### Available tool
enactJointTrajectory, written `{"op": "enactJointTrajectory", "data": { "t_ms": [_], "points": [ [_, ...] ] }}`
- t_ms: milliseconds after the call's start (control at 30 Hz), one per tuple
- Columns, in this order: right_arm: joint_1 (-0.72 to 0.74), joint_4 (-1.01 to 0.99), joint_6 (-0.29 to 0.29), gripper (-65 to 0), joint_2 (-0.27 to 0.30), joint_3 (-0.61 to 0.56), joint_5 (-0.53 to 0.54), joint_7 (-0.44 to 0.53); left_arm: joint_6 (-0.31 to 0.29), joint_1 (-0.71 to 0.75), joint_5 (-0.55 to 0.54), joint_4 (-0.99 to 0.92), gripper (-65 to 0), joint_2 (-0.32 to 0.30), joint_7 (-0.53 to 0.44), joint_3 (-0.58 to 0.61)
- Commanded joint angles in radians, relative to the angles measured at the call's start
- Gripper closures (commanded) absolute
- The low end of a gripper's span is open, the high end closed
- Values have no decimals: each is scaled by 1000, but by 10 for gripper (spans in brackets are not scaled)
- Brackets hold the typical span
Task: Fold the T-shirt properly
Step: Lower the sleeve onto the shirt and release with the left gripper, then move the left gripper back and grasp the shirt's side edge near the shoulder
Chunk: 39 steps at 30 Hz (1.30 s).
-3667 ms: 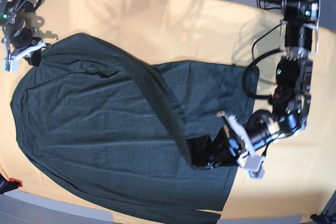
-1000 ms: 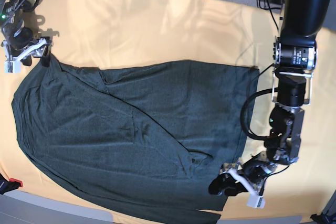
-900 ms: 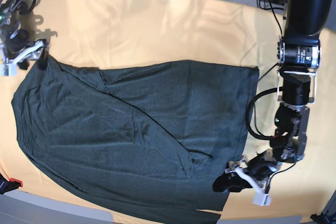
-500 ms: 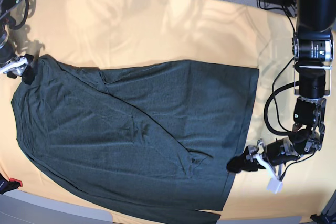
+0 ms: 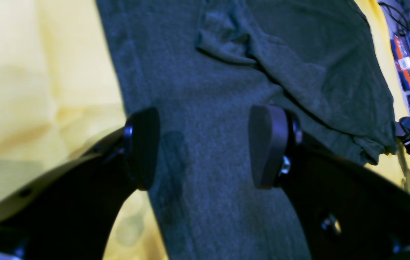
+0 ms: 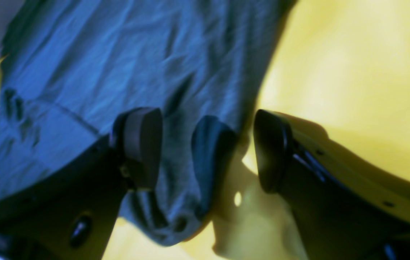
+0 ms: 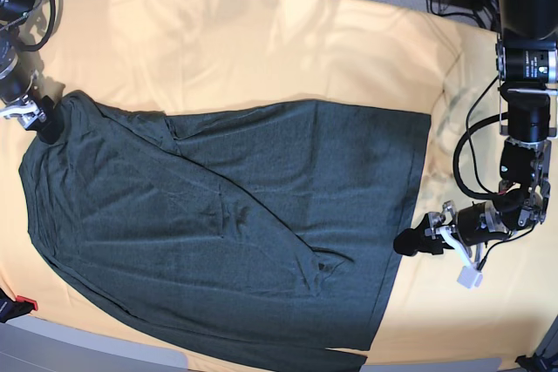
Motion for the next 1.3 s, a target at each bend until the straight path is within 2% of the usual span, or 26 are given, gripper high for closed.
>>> {"op": "enactJointTrajectory", "data": {
  "t_ms": [0,133,267,300,367,467,500,533,633,667,767,900,1000,1200,1267],
  "points": [
    [5,8,11,-405,14,3,16,-19,-10,-28,-24,16,-399,-16,-16,-7],
    [5,8,65,-319,15,-1,64,-67,-50,-16,-92,16,-399,-15,15,-6],
    [5,8,111,-232,21,-4,62,-66,-60,-11,-117,16,-399,-14,21,-7],
    [5,8,131,-177,21,-4,62,-61,-60,-10,-117,16,-399,-14,21,-7],
    [5,8,148,-10,23,-4,62,-59,-67,-8,-121,16,-399,-17,25,-7],
    [5,8,147,0,29,-4,57,-40,-113,-6,-126,16,-389,-23,39,-7],
    [5,8,148,0,34,-4,56,-35,-114,-6,-143,16,-356,-26,50,-7],
    [5,8,148,0,39,-4,55,-32,-114,-6,-177,16,-297,-30,71,-7],
    [5,8,154,0,57,-4,50,-32,-114,-6,-292,20,-53,-41,168,-6],
    [5,8,161,0,62,-4,43,-32,-114,-6,-317,26,0,-45,198,-7],
    [5,8,172,0,75,-4,28,-32,-114,-6,-363,59,0,-50,294,-6],
    [2,8,175,0,84,-4,27,-34,-114,0,-364,178,0,-50,473,-6],
    [2,8,183,0,84,-4,26,-34,-114,27,-364,333,0,-67,480,-5],
    [-1,8,185,0,84,-4,1,-37,-114,175,-364,790,0,-158,480,-6],
    [0,8,185,0,84,-4,2,-36,-114,229,-309,943,0,-192,480,-6]
  ]
}}
